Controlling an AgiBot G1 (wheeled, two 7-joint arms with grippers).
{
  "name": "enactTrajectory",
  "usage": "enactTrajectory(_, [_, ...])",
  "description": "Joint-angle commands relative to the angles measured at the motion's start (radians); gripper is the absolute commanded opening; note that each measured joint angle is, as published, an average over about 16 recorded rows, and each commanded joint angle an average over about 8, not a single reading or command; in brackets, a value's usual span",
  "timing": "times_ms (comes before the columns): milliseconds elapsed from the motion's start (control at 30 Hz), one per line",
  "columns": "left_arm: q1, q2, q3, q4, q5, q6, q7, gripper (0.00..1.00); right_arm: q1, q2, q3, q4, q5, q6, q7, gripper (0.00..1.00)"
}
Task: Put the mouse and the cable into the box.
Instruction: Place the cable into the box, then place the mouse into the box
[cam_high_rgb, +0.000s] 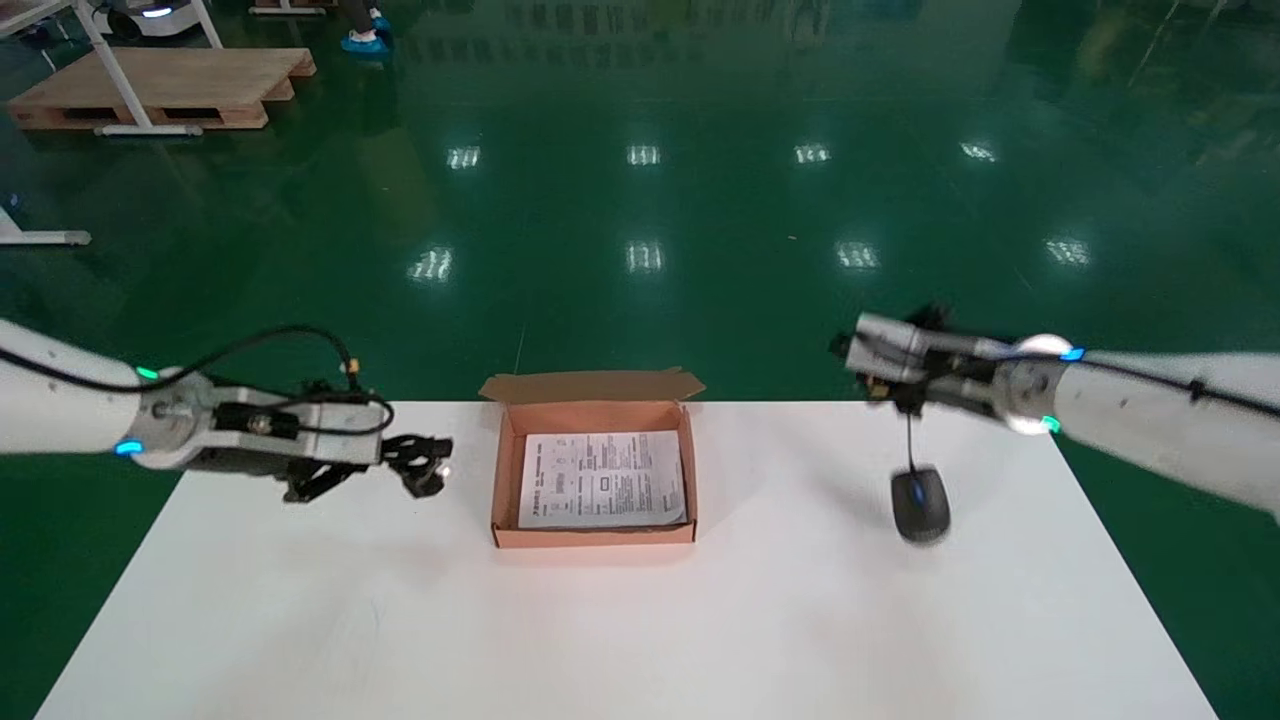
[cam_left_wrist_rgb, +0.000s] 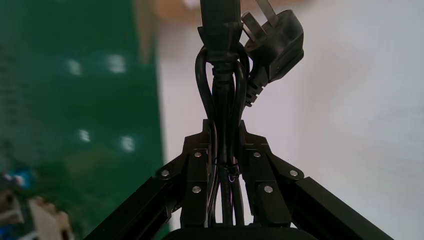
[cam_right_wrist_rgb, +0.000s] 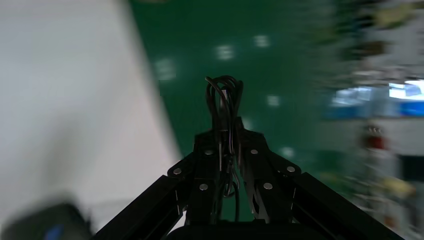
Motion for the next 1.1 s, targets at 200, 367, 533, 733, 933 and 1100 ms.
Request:
enactTrajectory(200, [-0.013,0.102,-0.055,0.008,-0.11,-0.022,0.065,0.0,0.148,-0.016,0.037,-0.072,0.012,0.135,-0.061,0.0])
enactTrajectory(367, [0.008,0.208,-0.085,0.094,-0.172,-0.081,0.091,0.0,0.214,-0.029,0.053,-0.099,0.034,0.15,-0.085,0.0])
enactTrajectory(533, [0.012,0.241,-0.094,0.129,-0.197,-0.103,0.1,0.0,0.24,-0.032,0.062,-0.105,0.048,0.148,-0.092,0.0])
enactTrajectory(733, [0.012,0.225,-0.088,0.119,-0.186,-0.098,0.102,0.0,0.229,-0.033,0.059,-0.104,0.045,0.143,-0.09,0.0])
enactTrajectory(933, [0.046,0.223,-0.059,0.05,-0.155,-0.178,0.14,0.0,0.228,-0.033,0.058,-0.104,0.044,0.143,-0.089,0.0])
enactTrajectory(1100, [0.141,0.237,-0.027,-0.056,-0.186,-0.339,0.185,0.0,0.228,-0.033,0.058,-0.104,0.044,0.143,-0.089,0.0])
